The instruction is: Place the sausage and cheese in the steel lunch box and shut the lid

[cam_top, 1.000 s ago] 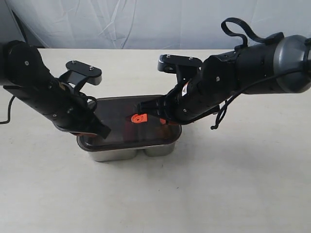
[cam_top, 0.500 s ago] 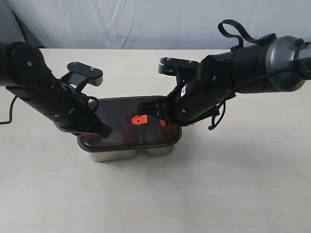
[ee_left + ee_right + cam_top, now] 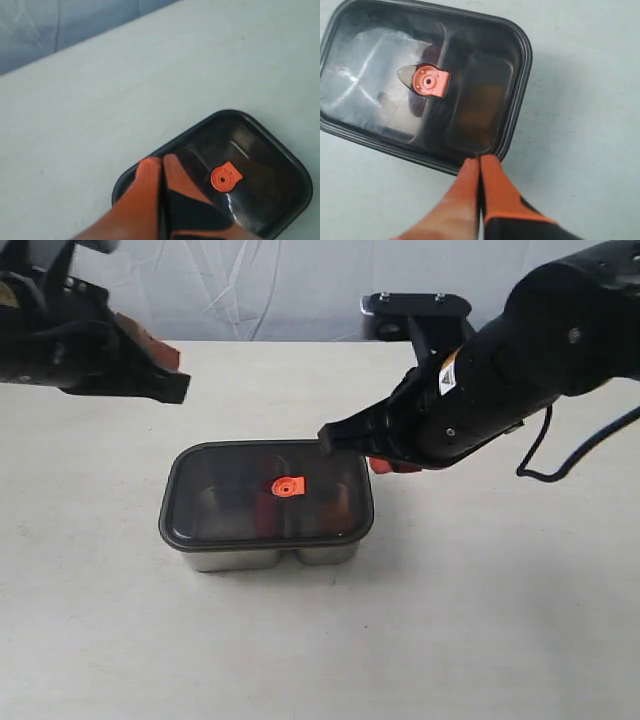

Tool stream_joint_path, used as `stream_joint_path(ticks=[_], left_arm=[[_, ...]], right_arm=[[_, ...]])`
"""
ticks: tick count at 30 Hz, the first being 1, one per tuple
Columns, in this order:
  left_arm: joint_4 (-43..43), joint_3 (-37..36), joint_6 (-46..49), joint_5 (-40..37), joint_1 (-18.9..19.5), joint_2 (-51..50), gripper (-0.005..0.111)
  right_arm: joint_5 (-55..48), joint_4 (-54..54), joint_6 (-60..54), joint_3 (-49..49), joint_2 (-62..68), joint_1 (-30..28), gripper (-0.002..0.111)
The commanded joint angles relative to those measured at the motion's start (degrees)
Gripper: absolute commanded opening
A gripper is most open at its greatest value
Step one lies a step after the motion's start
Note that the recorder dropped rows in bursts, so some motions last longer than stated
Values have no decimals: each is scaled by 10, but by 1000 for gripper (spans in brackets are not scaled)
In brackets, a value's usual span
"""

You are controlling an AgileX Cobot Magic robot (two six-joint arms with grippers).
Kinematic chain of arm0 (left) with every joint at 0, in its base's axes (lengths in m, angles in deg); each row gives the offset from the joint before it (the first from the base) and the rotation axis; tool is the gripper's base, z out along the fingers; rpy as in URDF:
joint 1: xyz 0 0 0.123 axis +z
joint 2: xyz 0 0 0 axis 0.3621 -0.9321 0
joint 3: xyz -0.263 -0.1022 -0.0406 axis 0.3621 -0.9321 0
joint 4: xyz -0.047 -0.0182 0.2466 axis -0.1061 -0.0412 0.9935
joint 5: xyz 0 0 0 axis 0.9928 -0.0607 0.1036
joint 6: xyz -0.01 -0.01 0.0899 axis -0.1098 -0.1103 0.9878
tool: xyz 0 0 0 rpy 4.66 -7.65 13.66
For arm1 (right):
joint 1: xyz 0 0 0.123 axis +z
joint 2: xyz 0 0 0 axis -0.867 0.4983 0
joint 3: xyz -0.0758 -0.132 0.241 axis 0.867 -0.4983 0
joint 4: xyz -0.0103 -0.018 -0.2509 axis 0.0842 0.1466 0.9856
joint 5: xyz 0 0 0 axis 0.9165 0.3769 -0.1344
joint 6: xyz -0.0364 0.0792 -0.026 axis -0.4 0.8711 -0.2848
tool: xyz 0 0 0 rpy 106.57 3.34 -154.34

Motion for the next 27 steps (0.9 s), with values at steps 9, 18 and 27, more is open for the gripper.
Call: stream_joint_path(ticks=[9, 18, 27], left_arm=[[1, -204, -5, 54, -1, 334, 0], [-8, -222, -17, -61, -1, 428, 0], [-8, -222, -17, -61, -1, 428, 0]], right_arm=[[124, 8, -2, -135, -172, 51, 0], [115, -41, 0, -155, -198, 69, 0], [114, 35, -35, -155, -238, 51, 0]])
